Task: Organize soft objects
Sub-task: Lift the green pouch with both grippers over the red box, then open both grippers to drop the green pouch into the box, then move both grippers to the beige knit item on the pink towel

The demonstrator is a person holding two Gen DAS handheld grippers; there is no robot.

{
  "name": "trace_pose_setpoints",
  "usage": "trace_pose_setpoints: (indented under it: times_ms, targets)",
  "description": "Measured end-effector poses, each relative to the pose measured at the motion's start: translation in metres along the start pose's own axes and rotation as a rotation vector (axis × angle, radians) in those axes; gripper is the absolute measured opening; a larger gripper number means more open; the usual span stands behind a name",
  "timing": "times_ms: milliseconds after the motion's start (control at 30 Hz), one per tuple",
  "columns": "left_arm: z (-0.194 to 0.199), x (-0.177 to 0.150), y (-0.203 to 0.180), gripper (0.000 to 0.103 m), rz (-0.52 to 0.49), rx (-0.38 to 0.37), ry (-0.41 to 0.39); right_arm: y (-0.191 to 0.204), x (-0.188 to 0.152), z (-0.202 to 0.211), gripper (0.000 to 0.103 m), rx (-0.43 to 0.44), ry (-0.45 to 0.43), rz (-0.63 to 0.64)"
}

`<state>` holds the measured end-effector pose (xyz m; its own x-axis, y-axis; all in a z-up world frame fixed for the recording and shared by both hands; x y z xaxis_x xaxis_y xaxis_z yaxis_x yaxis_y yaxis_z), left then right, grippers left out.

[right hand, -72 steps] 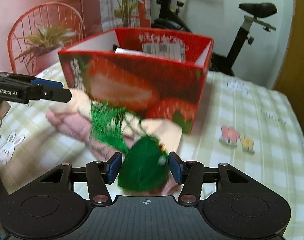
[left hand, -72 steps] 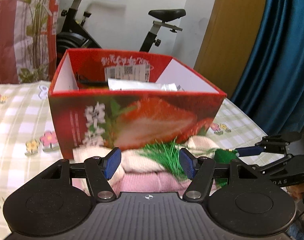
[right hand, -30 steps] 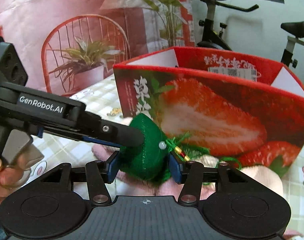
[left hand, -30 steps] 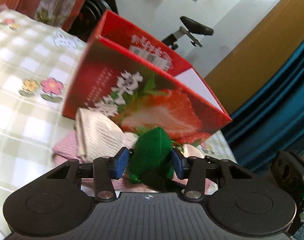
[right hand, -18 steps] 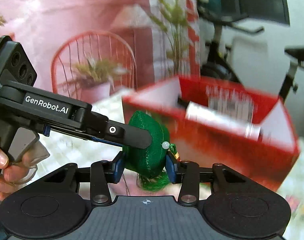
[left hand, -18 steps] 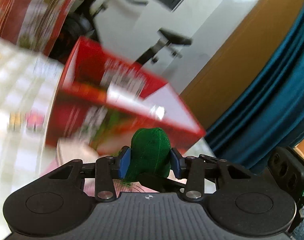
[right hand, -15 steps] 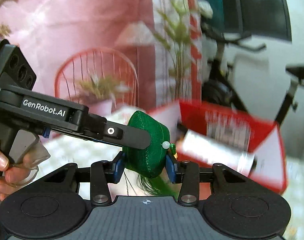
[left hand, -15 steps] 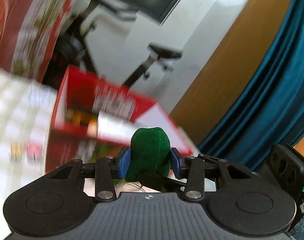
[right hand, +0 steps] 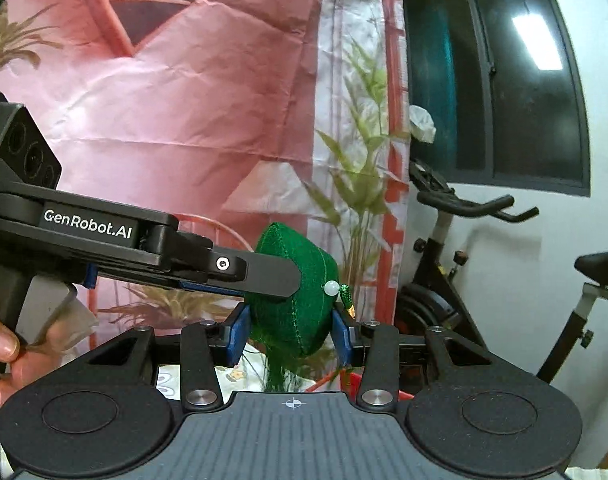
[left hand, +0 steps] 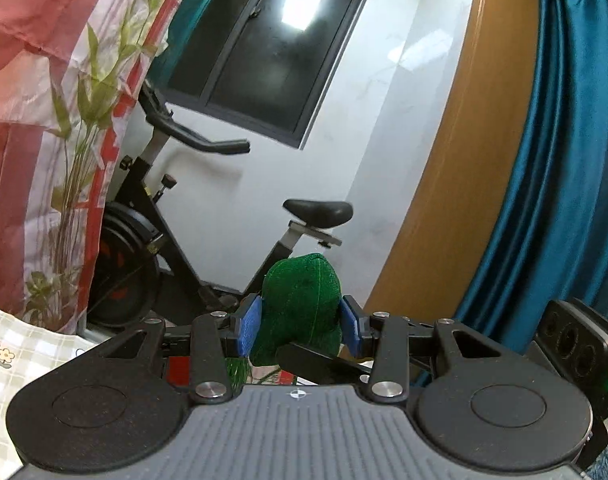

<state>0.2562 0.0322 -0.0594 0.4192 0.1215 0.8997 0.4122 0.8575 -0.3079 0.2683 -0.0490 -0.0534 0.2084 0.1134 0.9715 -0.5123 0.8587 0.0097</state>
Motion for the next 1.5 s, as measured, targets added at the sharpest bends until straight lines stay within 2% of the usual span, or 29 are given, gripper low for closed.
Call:
trace_pose_setpoints:
  times_ms: [167,400,433,467,567,700,900,1133,1333,1500]
  targets:
    - [-0.029,-0.021,0.025,0.045,0.051,0.029,0.079,-0.010,-0.028,-0.033,0.040,-0.008,0.084,-0.065]
    - [-0.047,-0.056,0.063,0.045,0.101,0.093,0.181,-0.014,-0.080,-0.068,0.044,0.023,0.246,-0.164]
    - [-0.049,-0.058,0.067,0.045,0.103,0.112,0.188,-0.016,-0.086,-0.071,0.047,0.010,0.262,-0.170]
    - [-0.048,-0.060,0.072,0.045,0.109,0.129,0.188,-0.018,-0.091,-0.074,0.054,-0.005,0.277,-0.180]
    - [-0.046,-0.060,0.083,0.045,0.128,0.150,0.191,-0.021,-0.101,-0.075,0.059,-0.002,0.300,-0.202]
    - [-0.033,-0.063,0.080,0.045,0.092,0.153,0.190,-0.021,-0.113,-0.061,0.059,-0.029,0.301,-0.178]
    - [-0.011,-0.083,0.062,0.045,0.001,0.146,0.209,-0.022,-0.118,-0.016,0.058,-0.065,0.242,-0.164]
    - [0.009,-0.125,0.061,0.045,0.043,0.118,0.271,-0.020,-0.141,0.041,0.057,-0.109,0.193,-0.214]
    - [-0.005,-0.160,0.076,0.045,0.128,0.129,0.354,-0.027,-0.200,0.050,0.051,-0.178,0.306,-0.312]
    - [-0.022,-0.179,0.082,0.045,0.174,0.140,0.400,-0.039,-0.247,0.047,0.036,-0.237,0.413,-0.433]
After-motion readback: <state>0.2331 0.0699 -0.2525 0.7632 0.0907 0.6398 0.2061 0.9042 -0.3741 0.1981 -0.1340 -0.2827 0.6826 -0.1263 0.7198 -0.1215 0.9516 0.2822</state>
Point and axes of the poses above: each gripper's, at about its wrist camera, not at the fingertips, and z roughly against the way its jaws point, y to its left, x to its top, the point moved 7 cm from there along -z, roughly the way its jaws point, and after that the axes turned 8 degrees about y, right-handed, at the moved point
